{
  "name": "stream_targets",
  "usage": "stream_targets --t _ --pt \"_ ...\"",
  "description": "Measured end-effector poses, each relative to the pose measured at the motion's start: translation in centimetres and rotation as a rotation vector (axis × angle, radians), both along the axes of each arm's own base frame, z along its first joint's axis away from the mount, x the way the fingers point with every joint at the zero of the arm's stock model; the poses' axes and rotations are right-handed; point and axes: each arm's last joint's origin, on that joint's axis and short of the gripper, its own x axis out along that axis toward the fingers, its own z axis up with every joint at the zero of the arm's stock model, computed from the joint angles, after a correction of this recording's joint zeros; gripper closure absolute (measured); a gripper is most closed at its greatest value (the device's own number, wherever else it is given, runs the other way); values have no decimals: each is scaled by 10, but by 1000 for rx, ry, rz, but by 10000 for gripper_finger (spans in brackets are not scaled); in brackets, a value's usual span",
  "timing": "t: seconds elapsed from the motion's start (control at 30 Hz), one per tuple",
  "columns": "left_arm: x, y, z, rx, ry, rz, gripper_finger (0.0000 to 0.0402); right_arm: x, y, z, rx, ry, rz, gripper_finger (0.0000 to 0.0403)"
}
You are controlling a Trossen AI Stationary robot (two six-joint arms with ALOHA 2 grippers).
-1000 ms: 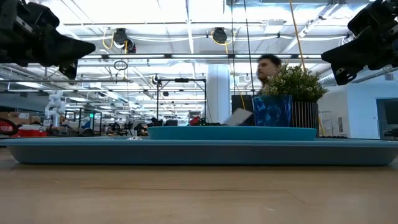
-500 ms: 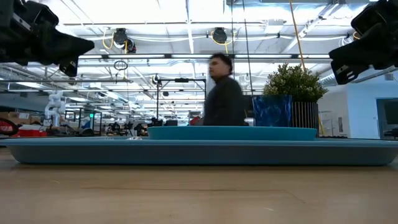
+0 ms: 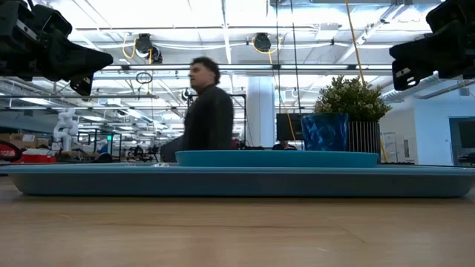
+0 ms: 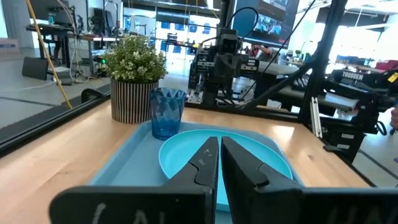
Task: Pick and place plate/cup/fork/spoon on tray
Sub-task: Return to Home Position
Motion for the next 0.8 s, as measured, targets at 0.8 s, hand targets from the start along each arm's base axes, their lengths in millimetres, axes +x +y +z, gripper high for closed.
stream_targets --t 0.8 --pt "0 0 2 25 -17 2 396 3 -12 2 28 -29 -13 403"
